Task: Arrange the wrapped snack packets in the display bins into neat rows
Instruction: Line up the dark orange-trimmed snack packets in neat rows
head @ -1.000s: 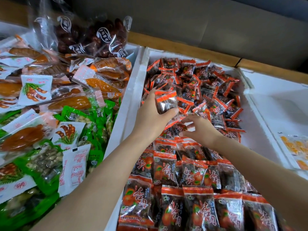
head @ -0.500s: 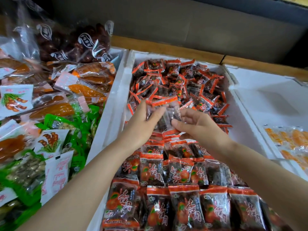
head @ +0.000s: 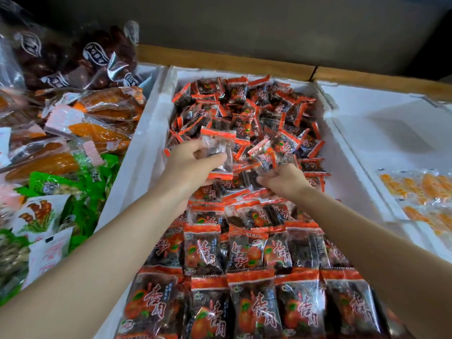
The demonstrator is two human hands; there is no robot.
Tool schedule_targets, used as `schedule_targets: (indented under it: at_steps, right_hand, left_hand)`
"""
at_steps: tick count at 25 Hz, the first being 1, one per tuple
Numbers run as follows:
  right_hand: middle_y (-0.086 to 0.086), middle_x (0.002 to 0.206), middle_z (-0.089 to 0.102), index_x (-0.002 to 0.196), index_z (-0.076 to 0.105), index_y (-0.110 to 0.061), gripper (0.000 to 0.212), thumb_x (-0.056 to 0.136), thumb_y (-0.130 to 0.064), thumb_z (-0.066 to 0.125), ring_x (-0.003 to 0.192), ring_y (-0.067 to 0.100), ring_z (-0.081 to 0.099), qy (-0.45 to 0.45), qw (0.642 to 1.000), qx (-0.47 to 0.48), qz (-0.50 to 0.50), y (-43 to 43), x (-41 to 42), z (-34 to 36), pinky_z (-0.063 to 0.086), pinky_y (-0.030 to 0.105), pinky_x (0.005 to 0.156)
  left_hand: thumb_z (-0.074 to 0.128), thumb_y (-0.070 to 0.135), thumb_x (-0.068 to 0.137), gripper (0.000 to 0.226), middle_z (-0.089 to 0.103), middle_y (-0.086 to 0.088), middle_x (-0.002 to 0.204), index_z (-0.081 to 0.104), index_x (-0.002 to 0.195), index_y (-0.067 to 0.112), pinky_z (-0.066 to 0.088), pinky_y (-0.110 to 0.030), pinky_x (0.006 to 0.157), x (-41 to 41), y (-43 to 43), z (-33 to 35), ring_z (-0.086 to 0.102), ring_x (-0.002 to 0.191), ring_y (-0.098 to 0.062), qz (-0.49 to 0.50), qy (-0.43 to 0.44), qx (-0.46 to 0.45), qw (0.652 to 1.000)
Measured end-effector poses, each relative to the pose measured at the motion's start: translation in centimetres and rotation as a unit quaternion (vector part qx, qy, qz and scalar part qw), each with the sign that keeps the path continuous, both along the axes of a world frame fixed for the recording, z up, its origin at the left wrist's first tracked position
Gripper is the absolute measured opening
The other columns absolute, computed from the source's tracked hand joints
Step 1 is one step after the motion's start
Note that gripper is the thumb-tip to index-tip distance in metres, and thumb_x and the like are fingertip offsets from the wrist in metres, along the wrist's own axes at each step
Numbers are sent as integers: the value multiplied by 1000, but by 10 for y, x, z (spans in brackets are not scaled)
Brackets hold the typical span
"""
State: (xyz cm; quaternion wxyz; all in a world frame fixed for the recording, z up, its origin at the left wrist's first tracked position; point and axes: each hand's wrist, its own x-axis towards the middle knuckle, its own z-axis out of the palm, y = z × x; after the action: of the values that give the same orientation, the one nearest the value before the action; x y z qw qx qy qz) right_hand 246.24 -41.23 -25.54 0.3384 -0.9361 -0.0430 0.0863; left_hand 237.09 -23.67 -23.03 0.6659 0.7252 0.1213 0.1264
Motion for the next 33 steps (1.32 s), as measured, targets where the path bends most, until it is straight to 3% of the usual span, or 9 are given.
schedule_targets:
  at_steps: [5, 8, 10, 14, 19, 24, 28, 30, 33]
  right_hand:
    - [13, 77, 72, 83, 72, 1, 37, 90, -34, 61, 75, 26, 70, -31, 995, -80, 51, -2, 5, 2, 57, 33, 69]
    - [7, 82, 71, 83, 66, -9, 33, 90, -40, 58, 73, 24, 65, -154, 960, -218, 80, -8, 1, 4, 51, 28, 61]
    - [0, 96, 68, 94, 62, -21, 18, 88, -38, 61, 85, 19, 62, -199, 948, -221, 114, -19, 1, 5, 50, 29, 69]
    - [-3, 132, 52, 128, 53, -29, 52, 80, -28, 73, 116, 18, 51, -127, 941, -233, 210, -43, 15, 2, 43, 31, 97]
    - [5, 141, 44, 140, 40, -17, 72, 77, -17, 76, 127, 23, 45, -146, 947, -207, 198, -47, 35, 3, 34, 31, 105]
    - [13, 131, 47, 137, 34, -10, 77, 78, -34, 75, 115, 29, 52, -135, 953, -213, 170, -43, 34, -1, 43, 37, 97]
    - [8, 121, 60, 131, 38, -16, 60, 83, -33, 69, 104, 25, 59, -136, 933, -263, 206, -47, 28, 0, 49, 40, 88]
    - [4, 123, 58, 132, 39, -19, 57, 84, -20, 69, 104, 19, 56, -104, 938, -214, 253, -51, 25, 2, 45, 32, 91]
    - [-12, 105, 55, 133, 42, -24, 57, 84, -7, 66, 81, -2, 50, -84, 948, -156, 264, -50, 22, 1, 37, 4, 66]
  left_hand:
    - [68, 14, 87, 47, 53, 3, 110, 53, 132, 12, 58, -23, 63, 16, -14, 5, 57, 96, -11, 15, 9, -41, 999]
    - [66, 12, 88, 25, 57, -2, 114, 64, 113, 10, 60, -29, 61, 25, -20, 5, 57, 106, -18, 19, 49, -97, 994]
    - [65, 12, 88, 25, 59, -7, 118, 64, 113, 7, 60, -30, 60, 31, -23, 2, 58, 108, -21, 10, 68, -98, 993]
    - [64, 20, 89, 23, 56, -5, 89, 65, 104, 3, 56, -33, 79, 40, -32, -4, 53, 86, -19, -19, 72, 37, 997]
    - [63, 24, 91, 18, 47, -4, 76, 54, 87, 9, 47, -39, 87, 55, -46, 2, 49, 76, -19, -25, 52, 83, 995]
    - [62, 24, 91, 30, 48, -2, 78, 61, 107, -2, 44, -38, 84, 58, -44, 2, 47, 77, -19, -15, 39, 69, 997]
    - [63, 23, 91, 22, 51, 2, 88, 56, 91, 2, 42, -46, 103, 54, -43, -1, 54, 106, -25, -15, 52, 39, 998]
    - [62, 23, 91, 20, 52, 3, 86, 51, 83, 9, 40, -49, 104, 52, -41, -2, 54, 109, -26, -17, 51, 25, 998]
    - [63, 24, 91, 24, 53, -1, 90, 57, 93, 1, 45, -44, 98, 51, -41, -7, 50, 90, -21, -17, 38, 26, 999]
